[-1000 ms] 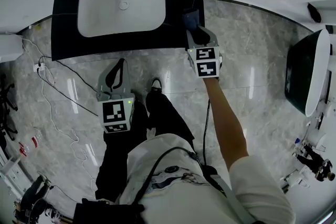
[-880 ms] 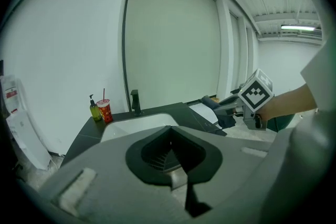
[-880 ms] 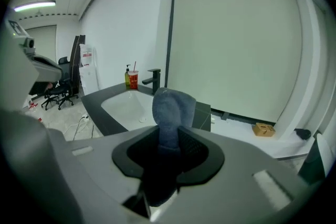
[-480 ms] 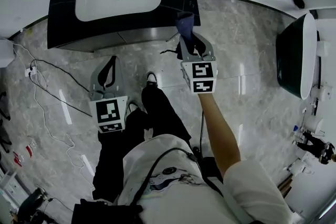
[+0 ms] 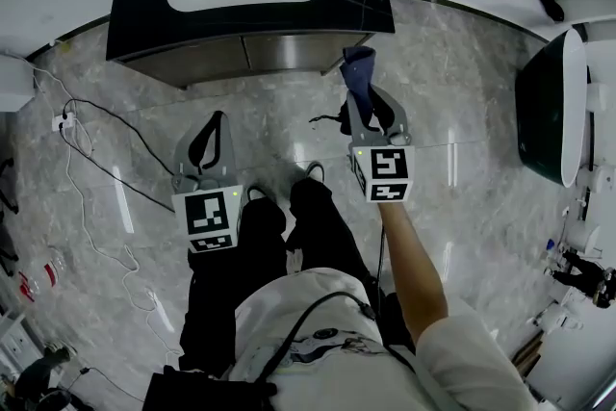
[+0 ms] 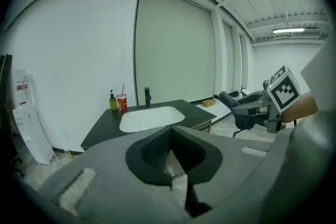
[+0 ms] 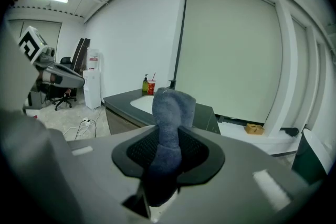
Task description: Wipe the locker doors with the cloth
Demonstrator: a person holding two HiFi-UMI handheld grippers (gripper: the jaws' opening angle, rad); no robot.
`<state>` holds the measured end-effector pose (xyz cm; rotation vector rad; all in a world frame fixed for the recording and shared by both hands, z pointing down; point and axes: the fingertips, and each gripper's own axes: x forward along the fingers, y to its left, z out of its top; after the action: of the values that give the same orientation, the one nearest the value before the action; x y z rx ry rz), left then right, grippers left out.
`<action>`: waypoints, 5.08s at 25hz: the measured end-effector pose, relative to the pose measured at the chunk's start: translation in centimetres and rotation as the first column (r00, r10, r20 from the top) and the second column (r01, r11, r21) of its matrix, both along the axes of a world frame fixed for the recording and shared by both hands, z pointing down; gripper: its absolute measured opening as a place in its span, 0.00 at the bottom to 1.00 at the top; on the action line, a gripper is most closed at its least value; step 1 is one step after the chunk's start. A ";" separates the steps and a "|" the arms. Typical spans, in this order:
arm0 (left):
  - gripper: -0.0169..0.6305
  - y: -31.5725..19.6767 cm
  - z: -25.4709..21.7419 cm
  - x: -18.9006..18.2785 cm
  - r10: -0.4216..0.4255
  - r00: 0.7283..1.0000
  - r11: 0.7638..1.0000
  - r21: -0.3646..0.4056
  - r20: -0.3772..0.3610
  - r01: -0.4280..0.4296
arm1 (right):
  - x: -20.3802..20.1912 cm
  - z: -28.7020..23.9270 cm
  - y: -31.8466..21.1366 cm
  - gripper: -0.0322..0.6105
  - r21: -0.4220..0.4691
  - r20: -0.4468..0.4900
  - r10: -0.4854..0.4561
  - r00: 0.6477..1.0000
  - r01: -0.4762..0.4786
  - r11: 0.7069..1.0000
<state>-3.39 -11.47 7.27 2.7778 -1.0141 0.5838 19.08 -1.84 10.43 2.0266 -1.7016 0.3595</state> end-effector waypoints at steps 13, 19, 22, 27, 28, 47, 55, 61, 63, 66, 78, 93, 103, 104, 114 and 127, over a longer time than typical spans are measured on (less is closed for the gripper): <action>0.03 0.2 22.6 1.5 -0.041 0.997 0.995 0.090 -0.062 0.046 | 3.4 18.9 -2.6 0.22 0.204 -0.213 -0.110 0.971 0.155 0.967; 0.03 -1.3 32.0 0.9 -0.065 0.997 0.981 0.181 -0.051 0.074 | 7.4 25.3 -4.3 0.22 0.171 -0.518 -0.168 0.839 0.294 0.940; 0.03 -2.1 35.6 2.2 -0.044 0.998 0.976 0.209 -0.041 0.052 | 10.0 26.1 -6.1 0.22 0.178 -0.642 -0.161 0.750 0.350 0.920; 0.03 -2.2 39.9 4.7 -0.025 0.995 0.968 0.248 -0.098 0.048 | 13.2 27.4 -7.5 0.22 0.114 -0.804 -0.139 0.578 0.379 0.918; 0.03 -1.9 40.3 5.2 -0.016 0.994 0.967 0.253 -0.109 0.043 | 13.5 27.4 -7.5 0.22 0.103 -0.822 -0.136 0.553 0.380 0.919; 0.03 4.2 42.0 6.5 0.053 0.992 0.967 0.252 -0.114 -0.023 | 15.9 28.5 -11.7 0.23 0.052 -0.916 -0.101 0.387 0.364 0.930; 0.03 4.7 42.7 6.5 0.035 0.994 0.972 0.236 -0.108 -0.009 | 16.1 33.5 -11.4 0.23 -0.060 -0.920 -0.200 0.338 0.382 0.922; 0.03 4.4 43.0 6.3 0.026 0.995 0.970 0.244 -0.093 -0.002 | 15.8 42.0 -11.1 0.23 -0.185 -0.890 -0.321 0.325 0.387 0.903; 0.03 4.4 43.4 5.9 0.016 0.996 0.971 0.241 -0.085 0.005 | 15.5 45.1 -11.0 0.23 -0.226 -0.880 -0.359 0.313 0.388 0.894; 0.03 4.3 43.8 5.0 -0.004 0.998 0.972 0.233 -0.059 0.018 | 15.1 48.7 -10.9 0.23 -0.257 -0.856 -0.397 0.331 0.394 0.882; 0.03 3.4 44.8 2.5 -0.075 0.996 0.969 0.234 -0.038 0.082 | 13.0 61.4 -11.5 0.23 -0.411 -0.770 -0.560 0.306 0.433 0.802; 0.03 3.4 45.3 1.8 -0.088 0.995 0.972 0.215 -0.053 0.098 | 10.4 55.9 -13.1 0.23 -0.383 -0.826 -0.510 0.240 0.424 0.821; 0.03 4.0 44.7 0.6 -0.089 0.991 0.970 0.217 -0.104 0.110 | 7.3 38.0 -15.6 0.23 -0.218 -0.938 -0.306 0.163 0.407 0.887; 0.03 4.1 44.6 0.4 -0.089 0.990 0.970 0.218 -0.109 0.111 | 6.9 36.7 -15.8 0.23 -0.217 -0.944 -0.298 0.144 0.410 0.886; 0.03 3.7 42.9 -0.4 -0.102 0.990 0.964 0.237 -0.101 0.124 | 3.8 26.6 -18.0 0.23 -0.130 -0.974 -0.196 0.116 0.424 0.896; 0.03 3.5 43.9 -1.6 -0.115 0.988 0.963 0.233 -0.100 0.135 | 2.9 33.7 -18.3 0.23 -0.132 -0.950 -0.237 0.204 0.427 0.895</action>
<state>-5.04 -7.95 51.15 2.8825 -1.3093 0.3427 21.96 -20.17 44.13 1.2786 -1.2223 -1.0472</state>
